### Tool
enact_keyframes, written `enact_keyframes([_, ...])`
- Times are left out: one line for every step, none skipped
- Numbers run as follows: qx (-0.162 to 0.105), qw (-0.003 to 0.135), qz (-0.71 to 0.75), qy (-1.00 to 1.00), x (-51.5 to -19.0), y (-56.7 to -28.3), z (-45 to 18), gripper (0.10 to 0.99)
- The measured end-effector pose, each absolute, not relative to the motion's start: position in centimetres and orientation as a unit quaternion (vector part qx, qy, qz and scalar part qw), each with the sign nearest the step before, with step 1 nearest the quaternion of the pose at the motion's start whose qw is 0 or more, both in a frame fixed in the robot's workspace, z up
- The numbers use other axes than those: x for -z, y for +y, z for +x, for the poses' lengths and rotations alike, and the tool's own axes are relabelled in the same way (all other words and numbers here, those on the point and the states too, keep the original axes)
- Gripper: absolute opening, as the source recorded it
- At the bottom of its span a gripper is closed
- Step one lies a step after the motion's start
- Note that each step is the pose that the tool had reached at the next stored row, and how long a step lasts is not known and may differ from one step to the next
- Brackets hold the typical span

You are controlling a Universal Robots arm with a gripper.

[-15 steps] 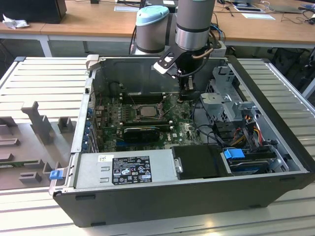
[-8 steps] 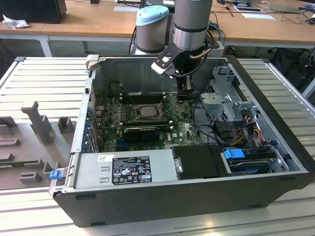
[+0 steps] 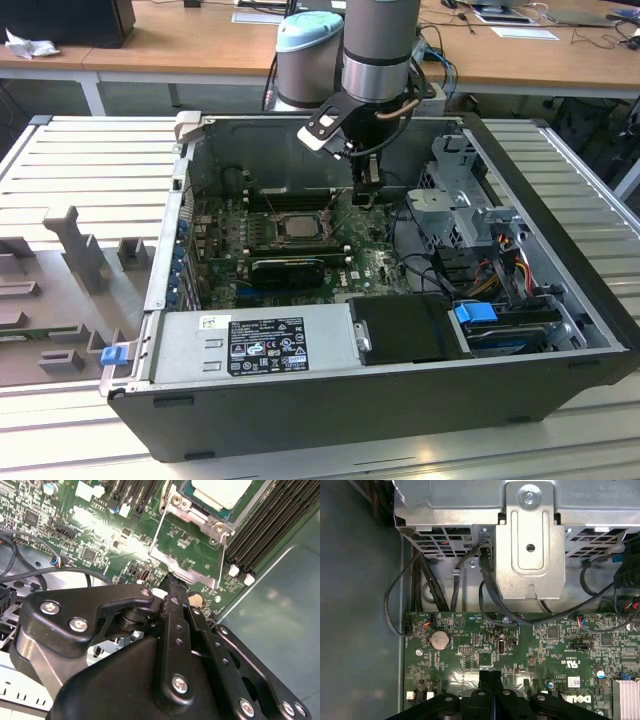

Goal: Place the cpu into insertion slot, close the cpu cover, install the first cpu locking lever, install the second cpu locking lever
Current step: 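Close the cpu cover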

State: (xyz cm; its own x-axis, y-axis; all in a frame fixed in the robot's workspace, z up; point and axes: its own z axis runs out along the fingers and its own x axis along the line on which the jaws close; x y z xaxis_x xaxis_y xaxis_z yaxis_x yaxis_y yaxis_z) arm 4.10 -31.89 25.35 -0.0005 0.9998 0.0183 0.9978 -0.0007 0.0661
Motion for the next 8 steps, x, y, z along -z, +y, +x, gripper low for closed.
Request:
enact_keyframes([-0.03, 0.017, 0.707, 0.707, -25.35, -31.89, 4.01, 0.106])
enact_keyframes([-0.03, 0.017, 0.707, 0.707, -25.35, -31.89, 3.93, 0.106])
enact_keyframes([-0.03, 0.017, 0.707, 0.707, -25.35, -31.89, 3.83, 0.106])
enact_keyframes([-0.03, 0.017, 0.707, 0.707, -25.35, -31.89, 3.72, 0.106])
enact_keyframes([-0.03, 0.017, 0.707, 0.707, -25.35, -31.89, 3.62, 0.106])
enact_keyframes([-0.03, 0.017, 0.707, 0.707, -25.35, -31.89, 3.56, 0.106])
enact_keyframes([-0.03, 0.017, 0.707, 0.707, -25.35, -31.89, 3.46, 0.106])
enact_keyframes([-0.03, 0.017, 0.707, 0.707, -25.35, -31.89, 3.39, 0.106])
